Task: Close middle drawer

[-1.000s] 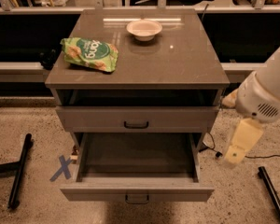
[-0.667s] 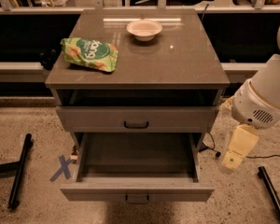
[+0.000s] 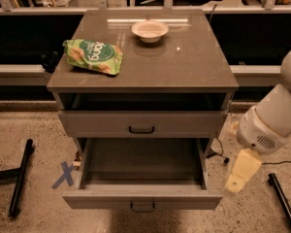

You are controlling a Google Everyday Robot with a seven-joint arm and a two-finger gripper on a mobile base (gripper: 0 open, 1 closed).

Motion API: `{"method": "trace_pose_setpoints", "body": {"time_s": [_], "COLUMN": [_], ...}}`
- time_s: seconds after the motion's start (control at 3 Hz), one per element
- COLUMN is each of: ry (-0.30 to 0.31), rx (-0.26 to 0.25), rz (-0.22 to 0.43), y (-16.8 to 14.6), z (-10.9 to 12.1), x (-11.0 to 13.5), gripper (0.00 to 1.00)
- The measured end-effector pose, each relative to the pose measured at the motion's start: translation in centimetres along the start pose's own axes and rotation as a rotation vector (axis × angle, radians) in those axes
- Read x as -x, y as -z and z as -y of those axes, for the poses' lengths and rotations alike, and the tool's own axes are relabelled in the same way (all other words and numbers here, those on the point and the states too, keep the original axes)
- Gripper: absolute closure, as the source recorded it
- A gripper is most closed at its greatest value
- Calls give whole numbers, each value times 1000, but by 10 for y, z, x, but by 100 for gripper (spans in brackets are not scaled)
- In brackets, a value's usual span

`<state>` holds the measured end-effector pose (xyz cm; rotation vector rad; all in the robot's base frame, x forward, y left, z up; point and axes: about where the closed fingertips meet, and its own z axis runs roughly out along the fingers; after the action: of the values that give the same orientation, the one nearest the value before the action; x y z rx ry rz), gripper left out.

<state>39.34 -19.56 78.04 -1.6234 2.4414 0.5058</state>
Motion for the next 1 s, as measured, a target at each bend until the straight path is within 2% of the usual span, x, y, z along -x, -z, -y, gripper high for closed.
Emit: {"method": "trace_pose_setpoints", "body": {"time_s": [0.33, 0.67, 1.0], "ry": [-42, -62, -68], "rx": [65, 102, 55], "rz": [23, 65, 80], "y": [-54, -115, -127], "z": [-12, -34, -27], "x": [-16, -23, -21], "gripper": [0, 0, 0]}}
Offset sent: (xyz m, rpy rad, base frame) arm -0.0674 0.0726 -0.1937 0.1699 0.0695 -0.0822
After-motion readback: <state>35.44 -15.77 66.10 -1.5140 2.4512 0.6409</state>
